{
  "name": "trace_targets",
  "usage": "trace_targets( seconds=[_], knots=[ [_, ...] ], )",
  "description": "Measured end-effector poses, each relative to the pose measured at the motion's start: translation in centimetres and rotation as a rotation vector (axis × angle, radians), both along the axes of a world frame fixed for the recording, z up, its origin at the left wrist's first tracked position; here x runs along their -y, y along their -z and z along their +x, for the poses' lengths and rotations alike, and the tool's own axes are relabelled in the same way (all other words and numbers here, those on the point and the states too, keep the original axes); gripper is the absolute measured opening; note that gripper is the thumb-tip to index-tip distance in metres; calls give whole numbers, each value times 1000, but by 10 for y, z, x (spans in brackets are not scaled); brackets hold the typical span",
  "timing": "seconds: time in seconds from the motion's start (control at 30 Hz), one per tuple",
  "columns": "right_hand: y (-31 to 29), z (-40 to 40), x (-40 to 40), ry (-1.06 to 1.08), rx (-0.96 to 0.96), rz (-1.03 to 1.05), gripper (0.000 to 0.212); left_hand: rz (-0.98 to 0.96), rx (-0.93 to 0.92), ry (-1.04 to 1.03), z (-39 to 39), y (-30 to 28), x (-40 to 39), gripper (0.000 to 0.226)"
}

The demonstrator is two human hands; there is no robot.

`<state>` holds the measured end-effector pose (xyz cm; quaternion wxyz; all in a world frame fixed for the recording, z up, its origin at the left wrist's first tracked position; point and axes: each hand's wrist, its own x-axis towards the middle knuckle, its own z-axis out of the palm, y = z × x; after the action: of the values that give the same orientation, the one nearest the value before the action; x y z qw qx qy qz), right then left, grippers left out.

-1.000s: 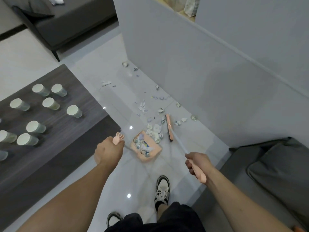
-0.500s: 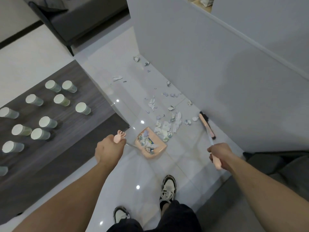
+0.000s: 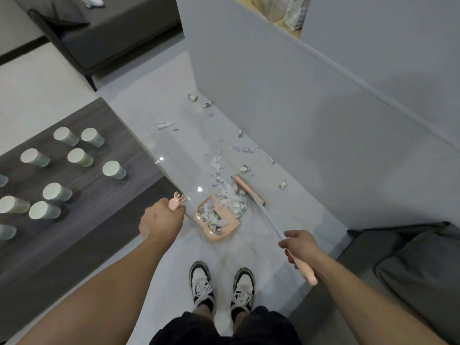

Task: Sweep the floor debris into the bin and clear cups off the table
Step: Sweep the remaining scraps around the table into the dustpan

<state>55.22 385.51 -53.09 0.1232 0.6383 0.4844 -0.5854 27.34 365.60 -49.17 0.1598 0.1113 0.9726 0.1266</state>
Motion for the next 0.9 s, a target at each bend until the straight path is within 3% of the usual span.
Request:
trace_targets(
  seconds=[0.17, 0.33, 0.47, 0.67, 0.9],
  knots=[
    [6, -23, -6, -25, 10, 69, 58, 13, -15, -21, -14, 4, 14, 35],
    [18, -49, 5, -90, 48, 4, 41, -23, 4, -10, -30, 16, 24, 34],
    [9, -55, 50, -184, 79, -61, 58, 4, 49, 16, -40, 20, 23, 32],
    [-4, -63, 85, -264, 112, -126, 57, 51, 66, 33, -54, 20, 21, 26],
    [-27, -66, 72, -316, 109, -161, 53, 48, 97, 55, -52, 18, 17, 24]
  ],
)
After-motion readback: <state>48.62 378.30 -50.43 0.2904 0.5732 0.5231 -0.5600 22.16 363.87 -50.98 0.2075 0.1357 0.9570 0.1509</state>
